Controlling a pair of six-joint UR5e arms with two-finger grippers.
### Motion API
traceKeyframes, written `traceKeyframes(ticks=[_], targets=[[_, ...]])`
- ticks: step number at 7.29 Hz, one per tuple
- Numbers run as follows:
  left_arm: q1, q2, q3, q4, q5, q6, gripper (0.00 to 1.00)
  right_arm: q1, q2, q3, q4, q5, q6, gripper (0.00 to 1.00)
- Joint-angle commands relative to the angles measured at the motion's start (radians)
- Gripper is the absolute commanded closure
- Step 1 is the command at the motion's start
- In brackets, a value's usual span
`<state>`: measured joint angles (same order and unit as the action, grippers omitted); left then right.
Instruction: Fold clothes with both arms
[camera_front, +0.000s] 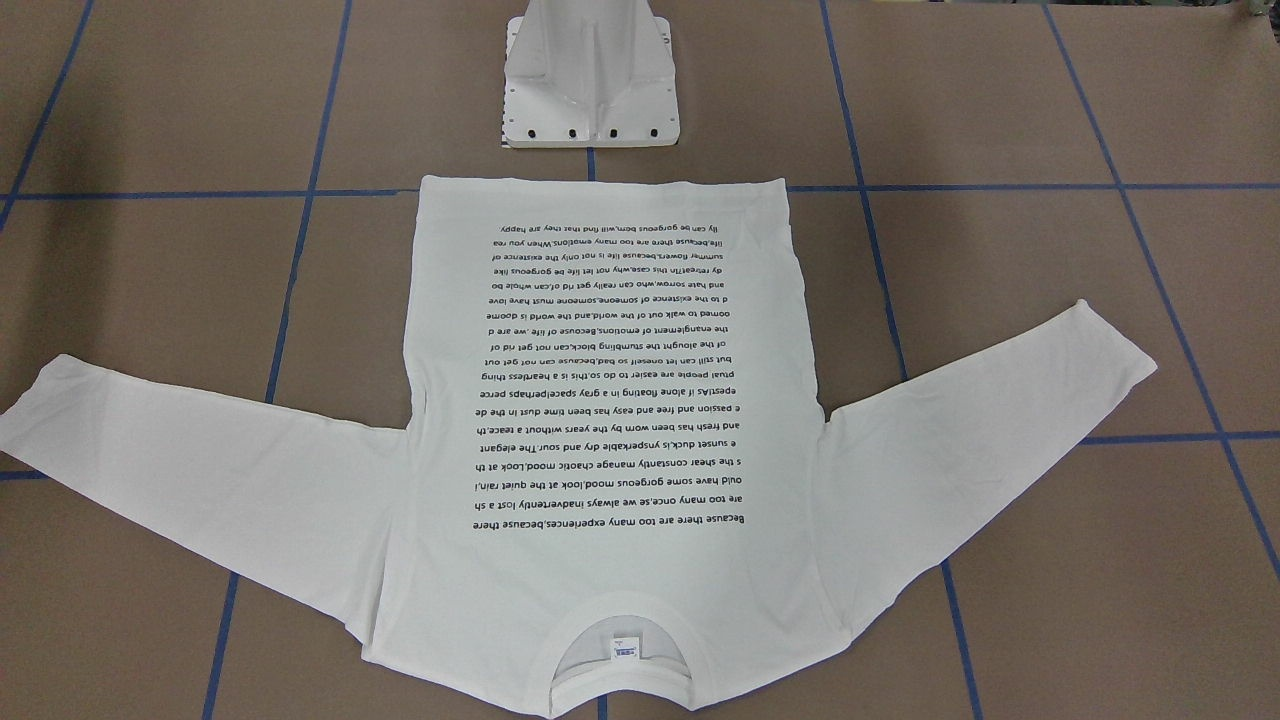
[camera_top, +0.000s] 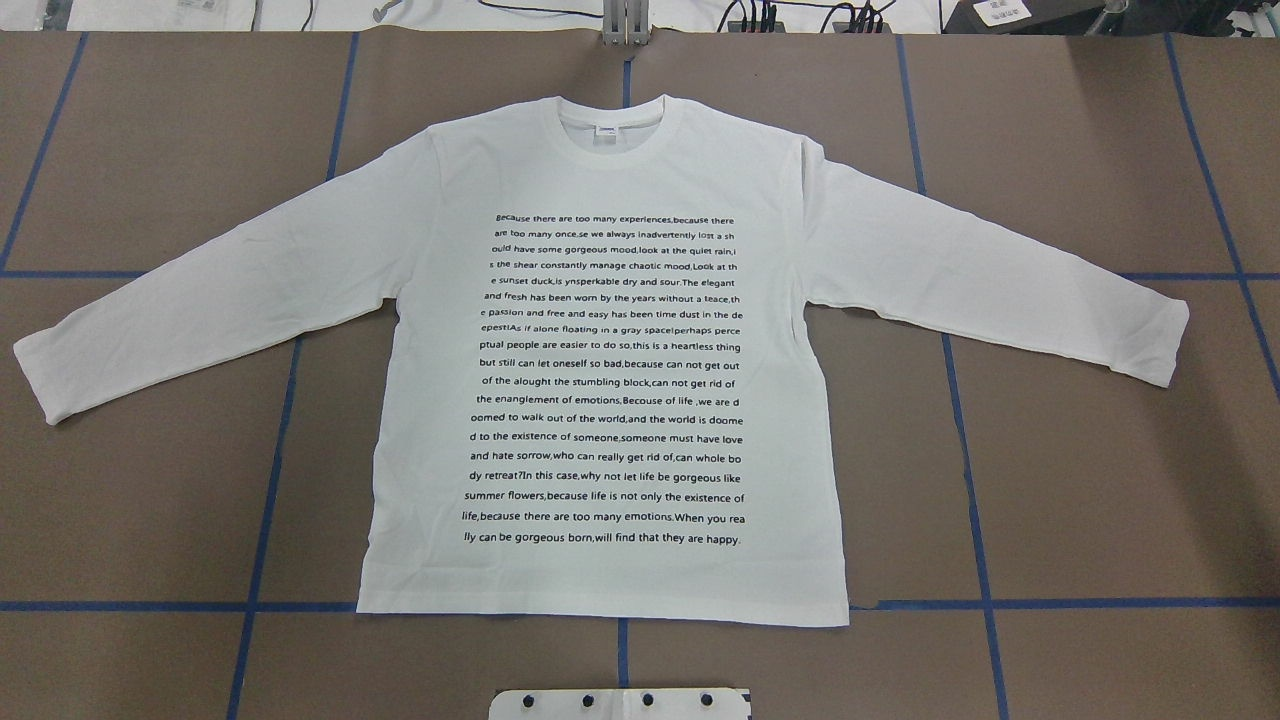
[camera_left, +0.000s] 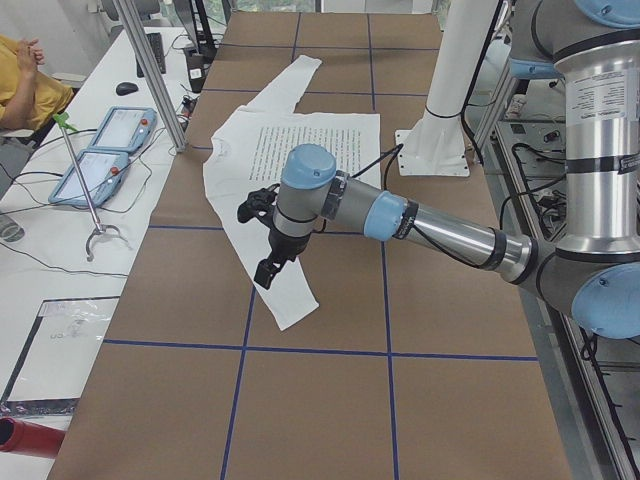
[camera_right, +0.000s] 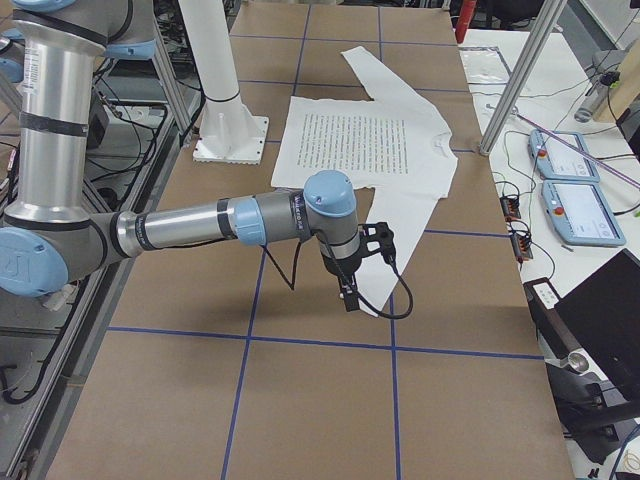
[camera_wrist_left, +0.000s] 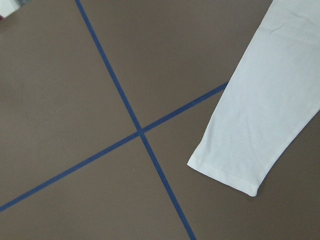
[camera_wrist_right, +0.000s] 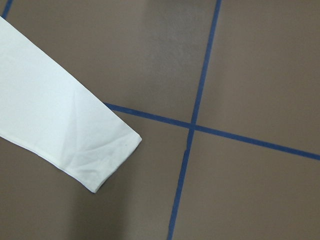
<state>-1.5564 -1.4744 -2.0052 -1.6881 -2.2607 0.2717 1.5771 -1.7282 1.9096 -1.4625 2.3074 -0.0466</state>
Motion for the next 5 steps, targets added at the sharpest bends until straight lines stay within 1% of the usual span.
traceKeyframes(ticks=[1, 2, 3, 4, 5], targets=[[-0.007, -0.038, 0.02, -0.155, 0.03, -0.003, 0.0, 0.0, -0.001, -0.069, 0.106, 0.113, -0.016, 0.0], [-0.008, -0.034, 0.017, -0.156, 0.026, -0.003, 0.0, -0.009, 0.001, -0.079, 0.123, 0.101, 0.014, 0.0], [-0.01, -0.024, 0.005, -0.159, 0.021, -0.002, 0.0, -0.059, 0.012, -0.125, 0.173, 0.101, 0.118, 0.01], [-0.011, -0.021, 0.002, -0.16, 0.02, 0.003, 0.0, -0.115, 0.012, -0.164, 0.33, 0.078, 0.31, 0.01], [-0.011, -0.023, 0.0, -0.16, 0.02, 0.001, 0.0, -0.187, 0.01, -0.237, 0.51, 0.011, 0.465, 0.01]])
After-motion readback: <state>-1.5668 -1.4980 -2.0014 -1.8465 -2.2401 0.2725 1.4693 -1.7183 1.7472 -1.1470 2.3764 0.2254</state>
